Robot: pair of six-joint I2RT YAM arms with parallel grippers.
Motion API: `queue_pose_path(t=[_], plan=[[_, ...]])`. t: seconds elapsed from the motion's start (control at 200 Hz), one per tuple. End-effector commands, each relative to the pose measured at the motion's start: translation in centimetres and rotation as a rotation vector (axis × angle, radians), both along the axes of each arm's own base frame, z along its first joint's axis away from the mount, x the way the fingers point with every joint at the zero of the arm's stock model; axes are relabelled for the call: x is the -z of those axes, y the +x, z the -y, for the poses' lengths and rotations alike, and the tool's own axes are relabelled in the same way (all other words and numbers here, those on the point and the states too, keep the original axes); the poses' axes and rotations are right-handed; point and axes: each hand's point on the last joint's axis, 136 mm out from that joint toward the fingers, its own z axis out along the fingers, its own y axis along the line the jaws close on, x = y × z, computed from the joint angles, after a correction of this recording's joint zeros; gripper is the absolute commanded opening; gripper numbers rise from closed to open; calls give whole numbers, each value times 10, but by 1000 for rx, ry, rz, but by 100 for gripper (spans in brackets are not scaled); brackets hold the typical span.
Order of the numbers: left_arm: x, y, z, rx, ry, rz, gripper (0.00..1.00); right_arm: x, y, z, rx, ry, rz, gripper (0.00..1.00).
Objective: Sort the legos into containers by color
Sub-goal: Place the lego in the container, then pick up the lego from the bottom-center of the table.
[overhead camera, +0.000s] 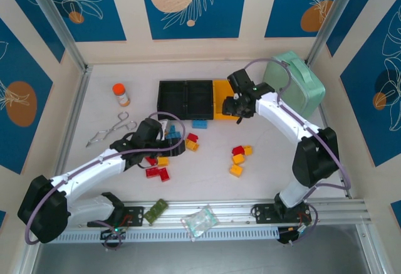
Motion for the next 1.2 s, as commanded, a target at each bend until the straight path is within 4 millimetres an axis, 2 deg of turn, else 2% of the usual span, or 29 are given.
queue_pose_path(t=[0.0,0.32,0.485,0.685,0.805,1.035,1.196], plan=[[-9,-9,13,106,-4,6,72,5,-28,4,4,23,-42,56],[0,-24,31,211,-6,-4,72,34,-106,23,73,38,-173,67],[7,-35,42,299,40,13,71,60,-146,17,119,38,-270,72],[17,-43,44,351,119,24,72,86,-180,17,182,-9,-356,73],[22,-43,42,344,139,23,71,98,-191,20,218,-43,-394,73],[26,-42,43,329,136,13,72,114,-192,10,231,-44,-427,71],[28,-42,43,326,137,10,71,126,-193,4,229,-53,-452,64]])
